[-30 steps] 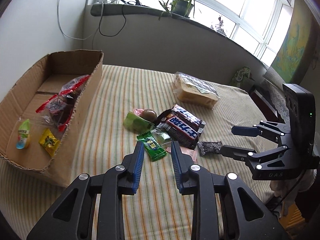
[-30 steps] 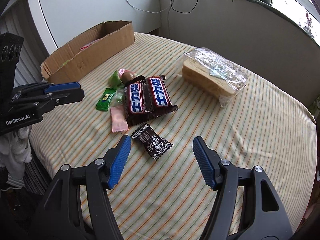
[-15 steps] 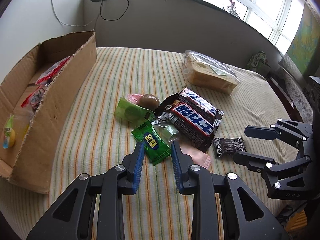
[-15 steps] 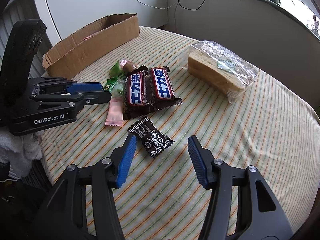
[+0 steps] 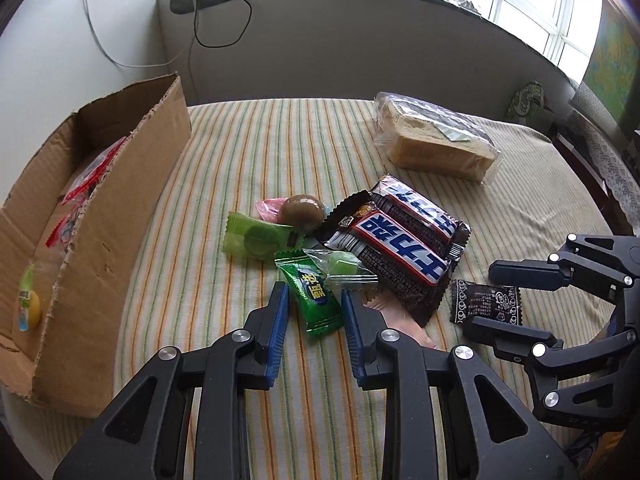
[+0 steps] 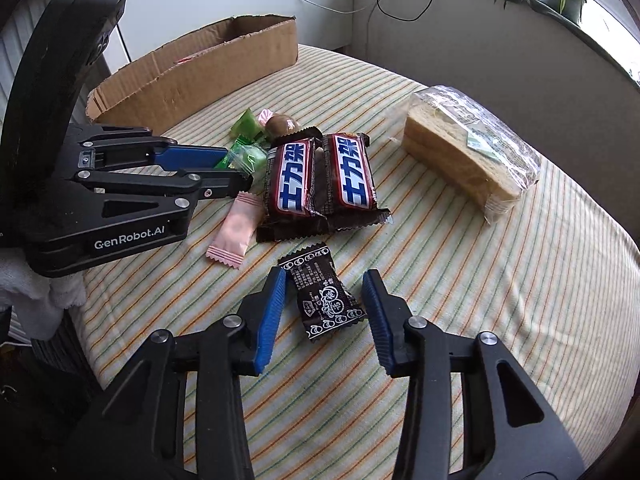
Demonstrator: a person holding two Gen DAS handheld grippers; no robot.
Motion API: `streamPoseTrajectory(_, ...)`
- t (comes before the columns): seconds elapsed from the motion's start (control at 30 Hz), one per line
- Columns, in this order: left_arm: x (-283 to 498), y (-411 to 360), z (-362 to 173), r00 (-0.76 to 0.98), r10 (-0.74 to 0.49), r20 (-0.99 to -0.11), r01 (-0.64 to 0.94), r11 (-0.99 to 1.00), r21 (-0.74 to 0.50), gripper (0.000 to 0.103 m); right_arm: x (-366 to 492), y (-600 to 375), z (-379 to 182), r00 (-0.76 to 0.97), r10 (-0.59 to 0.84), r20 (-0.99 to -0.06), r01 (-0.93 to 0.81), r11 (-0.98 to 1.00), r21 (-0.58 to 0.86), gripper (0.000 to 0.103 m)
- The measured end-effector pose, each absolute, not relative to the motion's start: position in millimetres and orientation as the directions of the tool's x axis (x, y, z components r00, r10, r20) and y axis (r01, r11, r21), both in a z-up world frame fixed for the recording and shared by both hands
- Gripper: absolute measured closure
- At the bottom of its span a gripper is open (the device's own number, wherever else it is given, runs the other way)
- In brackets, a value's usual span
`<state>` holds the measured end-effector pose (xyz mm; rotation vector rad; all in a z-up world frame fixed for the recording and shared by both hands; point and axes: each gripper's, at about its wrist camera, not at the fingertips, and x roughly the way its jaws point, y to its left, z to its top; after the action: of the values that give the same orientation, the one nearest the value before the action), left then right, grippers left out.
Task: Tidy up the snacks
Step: 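Grasp the green wrapped candy with left tool while right tool grasps black wrapped sweet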
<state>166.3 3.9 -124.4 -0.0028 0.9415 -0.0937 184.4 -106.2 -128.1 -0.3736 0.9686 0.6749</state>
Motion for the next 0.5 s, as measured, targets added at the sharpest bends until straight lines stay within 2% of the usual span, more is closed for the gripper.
streamPoseTrajectory(0.13,168.2,6.7,-124.2,0.588,-0.069,-0.806,0.083,0.996,-0.025,0.091,183.0,-104.9,-127.6,0.387,0.354,-0.851,-0.675,0.738,0.001,0.072)
streamPoseTrajectory(0.2,169.4,9.8,-124.3,0.587,-0.077,-0.806,0.081,0.996,-0.036,0.096,181.6,-104.8,-127.3,0.387,0.354,-0.851,-0.675,0.738,0.0,0.073)
streamPoseTrajectory(0.5,162.9,21.1,-121.7,0.593,-0.11,-0.798,0.067,0.994,-0.087,0.098,176.4,-109.6,-126.9,0.393,0.359,-0.846,-0.663,0.749,0.01,0.075)
